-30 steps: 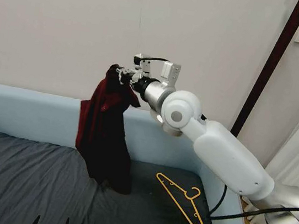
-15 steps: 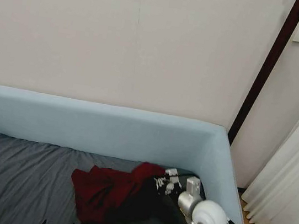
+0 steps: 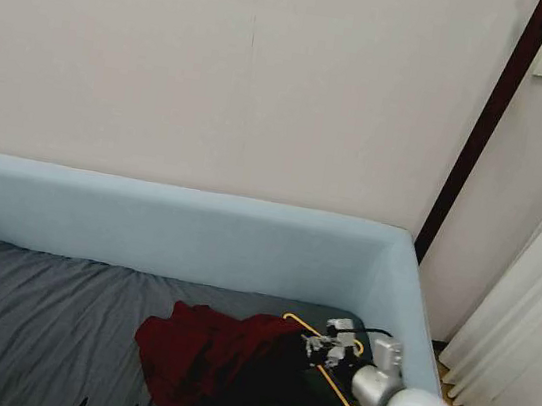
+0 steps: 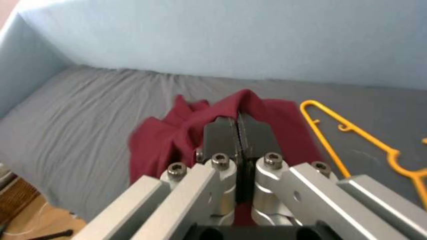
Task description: Pick up the clothes from the sofa and hang them on the clothes hanger.
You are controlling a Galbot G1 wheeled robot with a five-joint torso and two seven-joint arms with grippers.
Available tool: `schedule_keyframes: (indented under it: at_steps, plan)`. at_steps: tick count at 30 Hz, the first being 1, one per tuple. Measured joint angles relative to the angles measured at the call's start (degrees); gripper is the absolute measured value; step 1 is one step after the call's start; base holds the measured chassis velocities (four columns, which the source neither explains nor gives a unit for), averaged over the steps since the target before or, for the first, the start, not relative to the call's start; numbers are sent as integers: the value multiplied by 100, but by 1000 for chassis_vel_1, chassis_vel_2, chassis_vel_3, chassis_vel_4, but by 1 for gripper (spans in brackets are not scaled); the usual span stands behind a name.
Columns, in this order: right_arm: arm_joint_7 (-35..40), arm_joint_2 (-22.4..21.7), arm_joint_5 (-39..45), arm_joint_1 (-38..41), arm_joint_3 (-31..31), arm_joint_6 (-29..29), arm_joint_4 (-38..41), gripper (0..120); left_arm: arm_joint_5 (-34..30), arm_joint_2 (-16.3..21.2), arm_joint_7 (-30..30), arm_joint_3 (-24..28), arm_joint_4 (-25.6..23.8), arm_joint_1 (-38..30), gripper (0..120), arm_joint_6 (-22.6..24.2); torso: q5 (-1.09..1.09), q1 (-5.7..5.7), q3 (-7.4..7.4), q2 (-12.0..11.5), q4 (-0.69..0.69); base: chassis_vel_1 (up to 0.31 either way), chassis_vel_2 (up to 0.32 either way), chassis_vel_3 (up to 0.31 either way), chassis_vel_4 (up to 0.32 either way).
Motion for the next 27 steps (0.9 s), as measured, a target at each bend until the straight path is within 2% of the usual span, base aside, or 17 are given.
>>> schedule_keyframes:
  at_steps: [2, 5, 7, 8, 9, 10, 12, 13, 14, 16, 17, 18, 19, 22, 24, 25, 27]
  plan:
    - [248, -216, 405, 28, 106, -107, 362, 0, 31, -16, 4, 13, 2, -15, 98, -5, -3, 0, 0, 0, 1, 0, 0, 0, 0]
    - [476, -193, 626, 155, 26, -201, 615, 0, 39, -19, 4, 7, -31, -10, 98, -16, -3, 0, 0, 0, 5, 0, 0, 0, 0]
    - [610, 87, 645, 252, -207, -276, 663, 0, 38, 5, 4, 0, -44, -14, 98, -26, -2, 0, 0, 0, 4, 0, 0, 0, 0]
    - [637, 363, 538, 362, -465, -307, 483, 0, 35, 26, 5, -21, -31, -11, 98, -45, -3, 0, 0, 1, 1, 0, 0, 0, 0]
    - [637, 363, 538, 362, -465, -307, 483, 0, 35, 26, 5, -21, -31, -11, 98, -45, -3, 0, 0, 1, 1, 0, 0, 0, 0]
    - [647, 598, 426, 474, -687, -322, 264, 0, 33, 33, 5, -39, -13, 3, 98, -66, -2, 0, 0, 1, 0, 0, 0, 0, 0]
    - [601, 1394, 12, 962, -1367, -332, -675, 0, 33, 37, 5, -102, 30, 74, 98, -133, -1, 0, 1, 0, 2, 0, 0, 0, 0]
    - [570, 1622, -126, 1120, -1537, -328, -961, 0, 35, 37, 7, -121, 32, 98, 98, -147, -1, 0, 2, 0, 3, 0, 0, 0, 0]
    - [570, 1622, -126, 1120, -1537, -328, -961, 0, 35, 37, 7, -121, 32, 98, 98, -147, -1, 0, 2, 0, 3, 0, 0, 0, 0]
    - [467, 2639, -653, 1782, -2098, -269, -2343, 0, 41, 33, 6, -172, 18, 181, 98, -169, -3, 1, 2, 0, 7, 0, 0, 0, 0]
    - [451, 2995, -818, 2004, -2259, -233, -2890, 0, 43, 28, 6, -191, -3, 202, 98, -169, -3, 2, 2, -1, 10, 0, 0, 0, 0]
    - [444, 3344, -958, 2192, -2399, -196, -3367, 0, 44, 26, 5, -208, -25, 222, 98, -170, -4, 2, 3, -2, 6, 0, 0, 0, 0]
    - [444, 3344, -958, 2192, -2399, -196, -3367, 0, 44, 26, 5, -208, -25, 222, 98, -170, -4, 2, 3, -2, 6, 0, 0, 0, 0]
    - [455, 4313, -1309, 2623, -2757, 31, -4528, 0, 60, 12, 7, -246, -66, 271, 98, -170, -6, 2, 2, -1, 3, 0, 0, 0, 0]
    - [476, 4834, -1444, 2812, -2937, 170, -5059, 0, 78, -4, 6, -263, -68, 294, 98, -183, -4, 2, 2, -1, 6, 0, 0, 0, 0]
    - [476, 4834, -1444, 2812, -2937, 170, -5059, 0, 78, -4, 6, -263, -68, 294, 98, -183, -4, 2, 2, -1, 6, 0, 0, 0, 0]
    - [480, 5238, -1583, 2981, -3117, 273, -5590, 0, 135, -37, 1, -266, -48, 311, 98, -221, -5, 1, 1, -1, 5, 0, 0, 0, 0]
